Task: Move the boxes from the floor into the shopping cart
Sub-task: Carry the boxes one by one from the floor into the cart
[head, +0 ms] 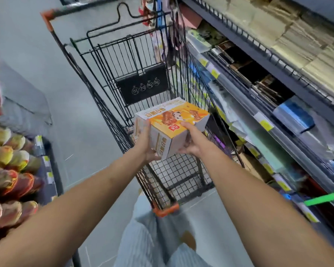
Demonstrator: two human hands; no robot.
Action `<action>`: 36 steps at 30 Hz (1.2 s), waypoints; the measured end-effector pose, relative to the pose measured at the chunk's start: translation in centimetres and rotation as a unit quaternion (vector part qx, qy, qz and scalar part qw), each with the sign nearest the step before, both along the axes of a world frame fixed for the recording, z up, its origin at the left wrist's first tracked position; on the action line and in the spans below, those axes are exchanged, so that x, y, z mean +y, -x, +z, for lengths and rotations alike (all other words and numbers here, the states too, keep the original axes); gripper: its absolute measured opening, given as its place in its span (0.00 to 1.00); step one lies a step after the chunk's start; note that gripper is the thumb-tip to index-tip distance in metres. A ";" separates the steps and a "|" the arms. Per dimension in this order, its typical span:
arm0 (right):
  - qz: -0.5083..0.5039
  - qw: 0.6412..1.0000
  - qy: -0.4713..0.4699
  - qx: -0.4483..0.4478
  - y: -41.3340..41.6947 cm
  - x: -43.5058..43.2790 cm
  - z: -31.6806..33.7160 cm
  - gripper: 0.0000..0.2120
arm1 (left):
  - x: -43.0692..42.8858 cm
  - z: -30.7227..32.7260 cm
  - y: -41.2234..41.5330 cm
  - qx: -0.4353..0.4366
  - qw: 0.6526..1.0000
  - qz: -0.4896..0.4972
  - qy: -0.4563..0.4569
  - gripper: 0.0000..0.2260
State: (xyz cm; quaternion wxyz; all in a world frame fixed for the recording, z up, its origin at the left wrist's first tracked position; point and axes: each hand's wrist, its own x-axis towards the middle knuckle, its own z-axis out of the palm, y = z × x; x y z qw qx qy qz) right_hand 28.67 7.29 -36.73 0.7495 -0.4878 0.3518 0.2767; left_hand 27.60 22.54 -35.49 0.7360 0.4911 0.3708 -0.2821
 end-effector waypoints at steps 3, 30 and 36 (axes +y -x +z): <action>-0.012 1.000 -0.006 0.025 -4.3 2.2 -2.2 0.12 | 0.6 -0.9 -5.2 0.036 0.995 -0.084 -0.032 0.26; -0.137 0.985 0.017 0.099 -23.6 6.0 -18.2 0.19 | 4.5 -15.7 -28.8 0.112 0.982 -0.143 -0.054 0.07; -0.133 0.990 0.004 0.050 -22.1 6.5 -17.7 0.12 | 4.2 -15.7 -28.3 0.077 0.976 -0.168 -0.116 0.19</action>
